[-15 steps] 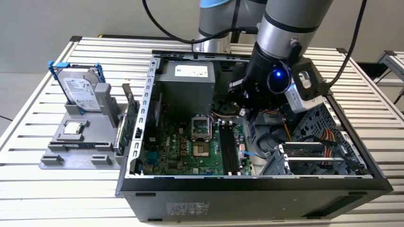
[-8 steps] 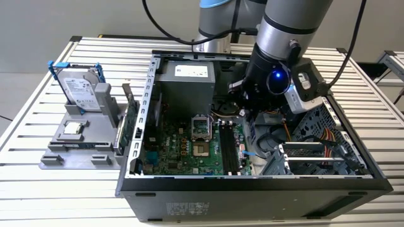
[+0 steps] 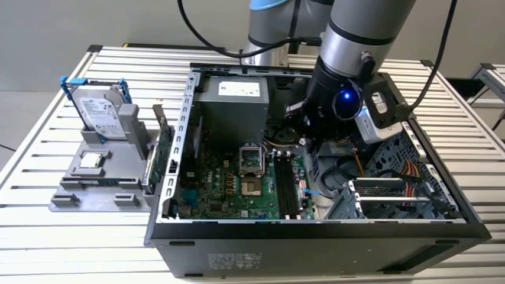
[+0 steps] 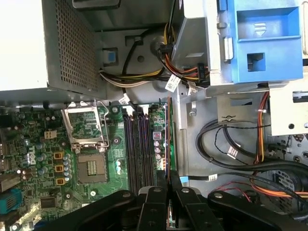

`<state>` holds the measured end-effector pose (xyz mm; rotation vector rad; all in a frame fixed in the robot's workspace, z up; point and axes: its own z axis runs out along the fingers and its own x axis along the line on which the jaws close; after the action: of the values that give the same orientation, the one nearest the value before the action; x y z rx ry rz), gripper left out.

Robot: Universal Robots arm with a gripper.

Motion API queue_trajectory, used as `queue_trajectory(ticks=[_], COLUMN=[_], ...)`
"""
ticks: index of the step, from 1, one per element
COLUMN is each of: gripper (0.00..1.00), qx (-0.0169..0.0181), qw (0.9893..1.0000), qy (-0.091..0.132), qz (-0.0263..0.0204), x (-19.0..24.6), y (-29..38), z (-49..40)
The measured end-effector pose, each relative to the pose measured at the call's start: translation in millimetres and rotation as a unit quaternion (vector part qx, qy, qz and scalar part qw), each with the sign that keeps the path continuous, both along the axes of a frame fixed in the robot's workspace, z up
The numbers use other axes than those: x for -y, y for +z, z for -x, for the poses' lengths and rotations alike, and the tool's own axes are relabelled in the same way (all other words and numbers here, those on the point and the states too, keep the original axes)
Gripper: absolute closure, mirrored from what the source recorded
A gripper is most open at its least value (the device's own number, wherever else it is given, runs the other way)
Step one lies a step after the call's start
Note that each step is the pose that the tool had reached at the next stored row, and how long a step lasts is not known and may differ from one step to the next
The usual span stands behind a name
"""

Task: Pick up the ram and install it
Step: 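Insert the ram into the slot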

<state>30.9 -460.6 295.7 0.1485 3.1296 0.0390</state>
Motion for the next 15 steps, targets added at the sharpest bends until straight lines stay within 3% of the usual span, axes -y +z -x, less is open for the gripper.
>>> queue_trajectory(ticks=[15], gripper=[1.0], qx=[0.0], qw=[1.0], qy=[0.0], qz=[0.0007], x=[-0.1], y=[-5.1], z=[0.0])
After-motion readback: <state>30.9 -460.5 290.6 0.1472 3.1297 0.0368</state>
